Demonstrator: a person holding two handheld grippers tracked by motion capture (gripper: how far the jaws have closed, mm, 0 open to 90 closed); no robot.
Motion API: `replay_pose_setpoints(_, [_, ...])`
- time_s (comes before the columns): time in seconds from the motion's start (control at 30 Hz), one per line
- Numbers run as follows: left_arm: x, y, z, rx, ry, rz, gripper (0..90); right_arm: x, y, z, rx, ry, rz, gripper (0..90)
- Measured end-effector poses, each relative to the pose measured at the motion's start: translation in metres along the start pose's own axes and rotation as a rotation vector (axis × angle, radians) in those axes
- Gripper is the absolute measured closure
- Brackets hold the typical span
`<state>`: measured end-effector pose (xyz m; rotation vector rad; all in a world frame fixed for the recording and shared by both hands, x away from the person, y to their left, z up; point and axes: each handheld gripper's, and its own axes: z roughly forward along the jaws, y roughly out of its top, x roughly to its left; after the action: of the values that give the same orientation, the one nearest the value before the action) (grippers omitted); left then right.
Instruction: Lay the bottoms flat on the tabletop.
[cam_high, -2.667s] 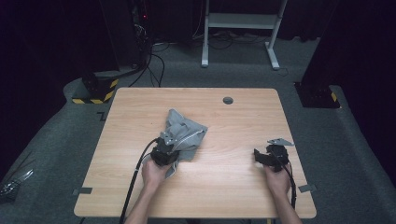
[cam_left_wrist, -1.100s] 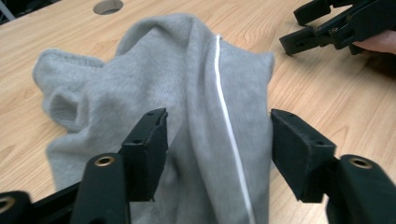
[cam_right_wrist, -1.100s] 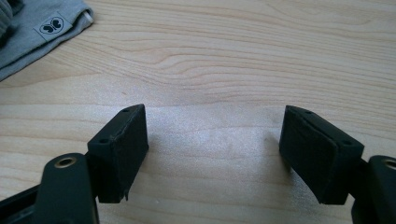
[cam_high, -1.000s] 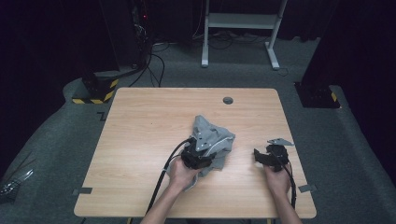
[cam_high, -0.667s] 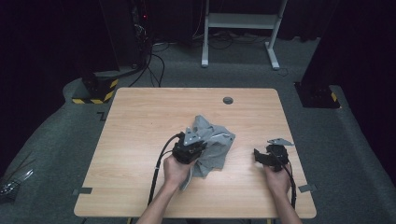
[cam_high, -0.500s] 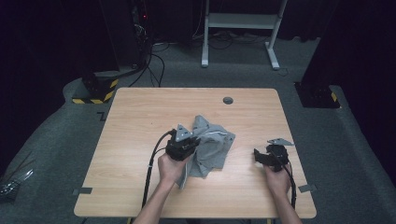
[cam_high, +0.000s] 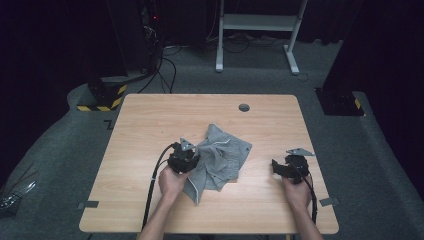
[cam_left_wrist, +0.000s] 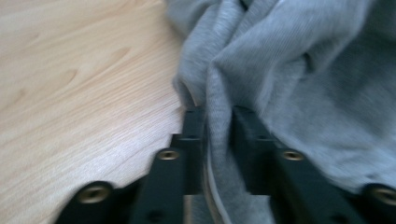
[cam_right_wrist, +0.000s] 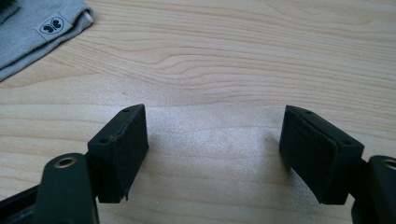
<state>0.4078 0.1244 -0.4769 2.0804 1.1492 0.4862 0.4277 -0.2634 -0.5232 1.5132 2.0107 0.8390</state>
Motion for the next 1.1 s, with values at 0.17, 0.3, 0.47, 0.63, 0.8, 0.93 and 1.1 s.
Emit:
replay_pose_setpoints(0.17, [-0.016,0.008,-0.017,-0.064,-0.018,0.067,43.0,0.000,0.000,0.000,0.000,0.000,0.002,23.8])
replay_pose_setpoints(0.3, [-0.031,0.019,-0.026,-0.107,-0.053,0.103,34.3,0.000,0.000,0.000,0.000,0.000,0.000,23.8])
replay_pose_setpoints(0.47, [-0.047,0.026,-0.015,-0.076,-0.078,0.144,32.7,0.000,0.000,0.000,0.000,0.000,0.000,23.8])
replay_pose_setpoints(0.63, [-0.054,0.026,0.004,-0.012,-0.111,0.155,46.3,0.000,0.000,0.000,0.000,0.000,0.000,23.8])
replay_pose_setpoints(0.8, [-0.055,0.026,0.017,0.043,-0.120,0.143,80.6,0.000,0.000,0.000,0.000,0.000,0.000,23.8])
replay_pose_setpoints(0.93, [-0.051,0.031,0.006,-0.014,-0.108,0.128,87.6,0.000,0.000,0.000,0.000,0.000,0.002,23.8])
replay_pose_setpoints(1.1, [-0.034,0.036,-0.013,-0.131,-0.112,0.034,88.1,0.000,0.000,0.000,0.001,0.000,0.002,23.8])
